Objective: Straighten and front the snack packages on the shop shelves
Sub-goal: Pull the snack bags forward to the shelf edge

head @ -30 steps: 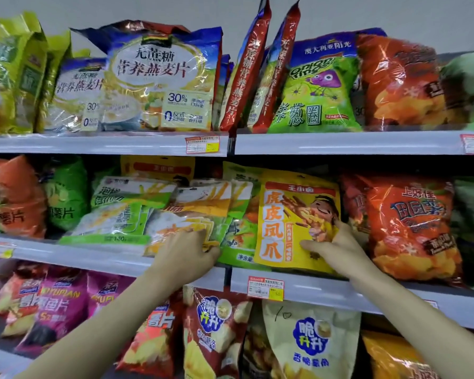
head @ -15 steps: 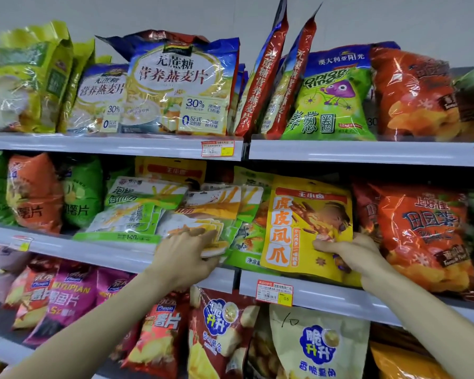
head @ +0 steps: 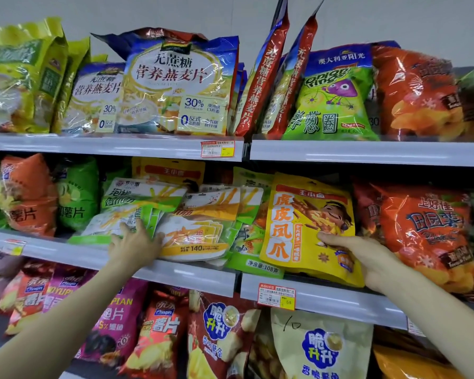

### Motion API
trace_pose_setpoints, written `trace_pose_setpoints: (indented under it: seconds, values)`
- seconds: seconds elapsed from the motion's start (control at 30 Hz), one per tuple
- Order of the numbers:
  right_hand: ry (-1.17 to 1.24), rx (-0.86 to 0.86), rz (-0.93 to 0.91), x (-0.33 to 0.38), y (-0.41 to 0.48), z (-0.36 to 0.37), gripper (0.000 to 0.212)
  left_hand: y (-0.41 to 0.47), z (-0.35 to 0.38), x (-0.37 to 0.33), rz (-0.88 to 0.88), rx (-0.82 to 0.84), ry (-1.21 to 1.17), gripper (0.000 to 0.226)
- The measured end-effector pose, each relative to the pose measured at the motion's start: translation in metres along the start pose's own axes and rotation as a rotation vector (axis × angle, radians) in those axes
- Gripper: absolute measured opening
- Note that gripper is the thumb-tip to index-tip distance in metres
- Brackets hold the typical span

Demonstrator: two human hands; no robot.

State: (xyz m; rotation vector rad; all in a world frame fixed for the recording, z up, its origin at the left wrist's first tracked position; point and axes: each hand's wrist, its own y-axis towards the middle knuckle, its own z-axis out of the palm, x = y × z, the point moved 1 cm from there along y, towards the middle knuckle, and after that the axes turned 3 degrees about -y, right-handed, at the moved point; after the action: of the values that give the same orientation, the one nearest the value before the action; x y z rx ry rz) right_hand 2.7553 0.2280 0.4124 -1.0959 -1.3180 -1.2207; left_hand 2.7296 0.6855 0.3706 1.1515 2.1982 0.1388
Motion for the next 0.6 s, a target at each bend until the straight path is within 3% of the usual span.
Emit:
trace_pose_setpoints:
  seconds: [0.13,0.33,0.6]
  values:
    - [0.084,0.032,-0.015,0.003,-0.003,0.008,0.079,0.007,-0.009,0.003,0.025,0.016,0.094,0.079]
    - [0.120,0.060,-0.024,0.007,-0.014,0.027,0.073,0.017,-0.008,0.008,-0.090,0.058,-0.091,0.124]
    - [0.166,0.238,-0.005,0.013,-0.027,0.057,0.043,0.031,-0.009,0.023,-0.088,0.117,-0.048,0.132]
